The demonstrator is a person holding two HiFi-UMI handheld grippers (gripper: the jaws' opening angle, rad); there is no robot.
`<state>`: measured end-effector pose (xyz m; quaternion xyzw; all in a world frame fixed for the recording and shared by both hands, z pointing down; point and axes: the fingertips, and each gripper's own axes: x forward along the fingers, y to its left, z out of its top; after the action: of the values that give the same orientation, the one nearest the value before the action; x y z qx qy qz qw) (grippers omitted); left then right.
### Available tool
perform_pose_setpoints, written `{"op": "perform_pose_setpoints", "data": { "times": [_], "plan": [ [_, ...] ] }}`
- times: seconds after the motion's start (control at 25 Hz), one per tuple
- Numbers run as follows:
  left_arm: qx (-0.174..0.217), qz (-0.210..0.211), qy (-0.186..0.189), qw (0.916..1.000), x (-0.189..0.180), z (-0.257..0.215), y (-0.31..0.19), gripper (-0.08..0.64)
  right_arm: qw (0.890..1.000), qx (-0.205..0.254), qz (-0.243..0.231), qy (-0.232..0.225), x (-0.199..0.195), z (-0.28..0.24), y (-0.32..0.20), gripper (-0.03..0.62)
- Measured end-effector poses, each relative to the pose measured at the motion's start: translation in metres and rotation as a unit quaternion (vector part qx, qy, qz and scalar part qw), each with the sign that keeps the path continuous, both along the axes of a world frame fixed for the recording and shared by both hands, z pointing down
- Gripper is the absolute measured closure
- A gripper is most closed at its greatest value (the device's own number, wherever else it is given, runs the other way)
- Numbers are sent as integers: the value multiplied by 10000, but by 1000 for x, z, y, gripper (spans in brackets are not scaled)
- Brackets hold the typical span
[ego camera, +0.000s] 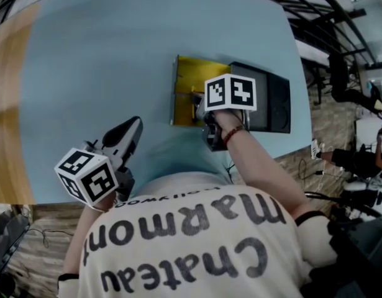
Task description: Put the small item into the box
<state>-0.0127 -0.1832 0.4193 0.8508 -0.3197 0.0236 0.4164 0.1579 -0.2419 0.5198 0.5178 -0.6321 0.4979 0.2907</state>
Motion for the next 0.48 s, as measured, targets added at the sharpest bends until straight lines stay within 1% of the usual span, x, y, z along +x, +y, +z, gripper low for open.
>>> {"op": "perform_pose_setpoints", "data": {
  "times": [0.28,0.48],
  "plan": [
    [-25,-8,-12,10000,-2,1,4,558,10000,-41,19,20,0,0,0,512],
    [-30,-102,-55,9999,-8,3,4,558,9999,-95,-33,81,1,3,0,512]
  ]
}}
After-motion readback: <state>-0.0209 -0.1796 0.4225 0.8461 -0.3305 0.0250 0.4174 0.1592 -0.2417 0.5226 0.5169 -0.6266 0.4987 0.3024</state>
